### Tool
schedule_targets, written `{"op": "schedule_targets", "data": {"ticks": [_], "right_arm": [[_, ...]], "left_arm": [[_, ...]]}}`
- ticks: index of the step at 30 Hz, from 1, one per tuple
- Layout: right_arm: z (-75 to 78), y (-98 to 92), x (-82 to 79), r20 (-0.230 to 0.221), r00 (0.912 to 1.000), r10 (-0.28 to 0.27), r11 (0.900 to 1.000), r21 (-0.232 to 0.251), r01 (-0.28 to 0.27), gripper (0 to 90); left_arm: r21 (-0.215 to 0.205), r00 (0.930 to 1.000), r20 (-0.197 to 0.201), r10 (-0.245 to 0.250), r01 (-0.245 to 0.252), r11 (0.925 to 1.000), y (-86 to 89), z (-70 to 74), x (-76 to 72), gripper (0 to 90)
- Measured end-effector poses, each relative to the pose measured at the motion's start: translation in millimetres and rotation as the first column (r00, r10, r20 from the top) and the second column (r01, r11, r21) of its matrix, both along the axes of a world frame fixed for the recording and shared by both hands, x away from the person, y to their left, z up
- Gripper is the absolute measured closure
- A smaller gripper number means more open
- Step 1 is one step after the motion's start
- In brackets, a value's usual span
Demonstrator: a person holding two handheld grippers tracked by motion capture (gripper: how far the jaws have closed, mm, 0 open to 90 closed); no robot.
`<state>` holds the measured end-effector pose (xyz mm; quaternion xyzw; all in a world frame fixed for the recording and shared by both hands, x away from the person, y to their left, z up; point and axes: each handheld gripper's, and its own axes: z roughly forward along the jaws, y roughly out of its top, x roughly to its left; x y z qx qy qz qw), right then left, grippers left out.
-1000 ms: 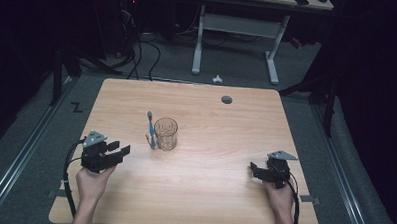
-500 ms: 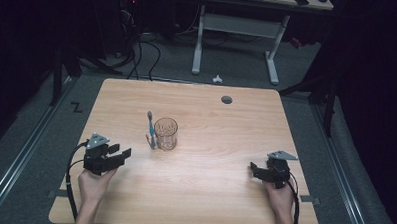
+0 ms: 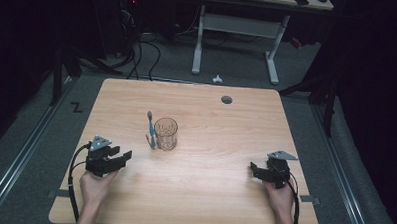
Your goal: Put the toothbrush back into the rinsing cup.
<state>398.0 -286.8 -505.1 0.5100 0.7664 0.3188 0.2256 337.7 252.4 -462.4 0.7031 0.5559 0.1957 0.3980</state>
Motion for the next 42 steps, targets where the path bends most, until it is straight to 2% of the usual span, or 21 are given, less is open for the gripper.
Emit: {"op": "schedule_targets", "data": {"ticks": [21, 26, 30, 35, 42], "right_arm": [[0.0, 0.0, 0.0, 0.000, 1.0000, 0.000, 1.000, 0.000, 0.000, 21.2], [0.0, 0.0, 0.0, 0.000, 1.0000, 0.000, 1.000, 0.000, 0.000, 21.2], [0.0, 0.0, 0.0, 0.000, 1.0000, 0.000, 1.000, 0.000, 0.000, 21.2], [0.0, 0.0, 0.0, 0.000, 1.0000, 0.000, 1.000, 0.000, 0.000, 21.2], [0.0, 0.0, 0.0, 0.000, 1.0000, 0.000, 1.000, 0.000, 0.000, 21.2]], "left_arm": [[0.013, 0.9990, -0.029, 0.035, -0.035, 0.9993, -6.6, -26.4, 6.8, 46.1], [0.023, 0.9988, -0.025, 0.043, -0.042, 0.9989, -8.9, -30.3, 7.5, 46.1], [0.050, 0.9986, -0.022, 0.048, -0.046, 0.9977, -10.8, -32.0, 8.2, 46.1], [0.042, 0.9986, -0.021, 0.049, -0.048, 0.9980, -13.0, -34.0, 10.7, 46.1], [0.053, 0.9982, -0.017, 0.057, -0.056, 0.9970, -16.4, -37.7, 14.5, 46.1]]}}
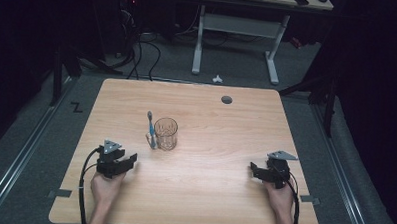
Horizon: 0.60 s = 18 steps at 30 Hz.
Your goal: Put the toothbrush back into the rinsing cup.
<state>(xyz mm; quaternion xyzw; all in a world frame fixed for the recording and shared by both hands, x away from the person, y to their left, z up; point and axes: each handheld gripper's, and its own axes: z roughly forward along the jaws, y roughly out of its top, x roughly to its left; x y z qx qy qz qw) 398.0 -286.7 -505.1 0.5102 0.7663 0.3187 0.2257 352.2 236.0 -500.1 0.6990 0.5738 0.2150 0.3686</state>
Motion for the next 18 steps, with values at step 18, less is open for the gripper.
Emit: {"op": "schedule_targets", "data": {"ticks": [18], "right_arm": [[0.0, 0.0, 0.0, 0.000, 1.0000, 0.000, 1.000, 0.000, 0.000, 21.2]], "left_arm": [[0.076, 0.9999, 0.010, 0.012, -0.013, 0.9970, -4.7, -6.8, 4.2, 46.1]]}}
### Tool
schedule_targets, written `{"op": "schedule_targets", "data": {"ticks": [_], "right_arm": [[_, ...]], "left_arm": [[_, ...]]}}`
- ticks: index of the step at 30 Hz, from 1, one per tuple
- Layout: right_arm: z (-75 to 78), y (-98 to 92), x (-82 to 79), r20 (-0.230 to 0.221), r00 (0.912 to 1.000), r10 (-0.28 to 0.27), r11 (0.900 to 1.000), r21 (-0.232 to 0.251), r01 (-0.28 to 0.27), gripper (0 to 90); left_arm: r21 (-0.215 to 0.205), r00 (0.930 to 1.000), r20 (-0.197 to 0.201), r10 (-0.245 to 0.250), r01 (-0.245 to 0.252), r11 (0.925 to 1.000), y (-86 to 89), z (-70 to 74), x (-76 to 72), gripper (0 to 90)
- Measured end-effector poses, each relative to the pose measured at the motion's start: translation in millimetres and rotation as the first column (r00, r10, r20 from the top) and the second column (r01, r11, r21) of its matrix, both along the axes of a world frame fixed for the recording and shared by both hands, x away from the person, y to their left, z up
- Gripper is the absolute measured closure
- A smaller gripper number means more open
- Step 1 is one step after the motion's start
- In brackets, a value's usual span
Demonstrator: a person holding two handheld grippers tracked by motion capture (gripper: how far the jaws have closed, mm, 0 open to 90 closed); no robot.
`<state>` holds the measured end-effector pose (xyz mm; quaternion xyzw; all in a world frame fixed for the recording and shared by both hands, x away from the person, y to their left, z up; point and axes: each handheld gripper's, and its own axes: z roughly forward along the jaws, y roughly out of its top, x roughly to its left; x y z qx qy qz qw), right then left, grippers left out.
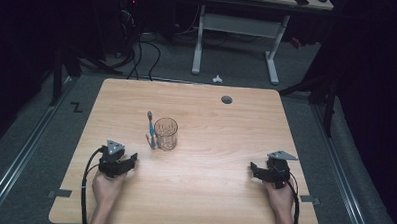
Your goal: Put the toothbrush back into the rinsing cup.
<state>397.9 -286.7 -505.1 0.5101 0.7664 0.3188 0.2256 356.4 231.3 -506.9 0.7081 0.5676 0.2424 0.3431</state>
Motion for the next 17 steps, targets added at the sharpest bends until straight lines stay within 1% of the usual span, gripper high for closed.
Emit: {"op": "schedule_targets", "data": {"ticks": [3, 4, 5, 6, 8, 17], "right_arm": [[0.0, 0.0, 0.0, 0.000, 1.0000, 0.000, 1.000, -0.001, 0.000, 21.2], [0.0, 0.0, 0.0, 0.000, 1.0000, 0.000, 1.000, 0.000, 0.000, 21.2], [0.0, 0.0, 0.0, 0.000, 1.0000, 0.000, 1.000, 0.000, 0.000, 21.2], [0.0, 0.0, 0.0, 0.000, 1.0000, 0.000, 1.000, 0.000, 0.000, 21.2], [0.0, 0.0, 0.0, 0.000, 1.0000, 0.000, 1.000, 0.000, 0.000, 21.2], [0.0, 0.0, 0.0, 0.000, 1.0000, -0.001, 1.000, 0.000, 0.001, 21.2]], "left_arm": [[0.020, 1.0000, -0.008, -0.003, 0.003, 0.9998, -1.8, -2.3, 0.9, 46.0], [0.027, 1.0000, -0.001, -0.003, 0.003, 0.9996, -2.4, -2.9, 0.5, 45.6], [0.027, 1.0000, -0.001, -0.003, 0.003, 0.9996, -2.4, -2.9, 0.5, 45.5], [0.028, 1.0000, 0.007, 0.000, 0.000, 0.9996, -2.9, -3.8, -0.7, 45.4], [0.031, 1.0000, 0.005, -0.002, 0.002, 0.9995, -2.9, -3.8, -1.3, 45.0], [0.033, 0.9996, -0.002, -0.029, 0.029, 0.9990, -4.9, -4.1, -1.2, 35.1]]}}
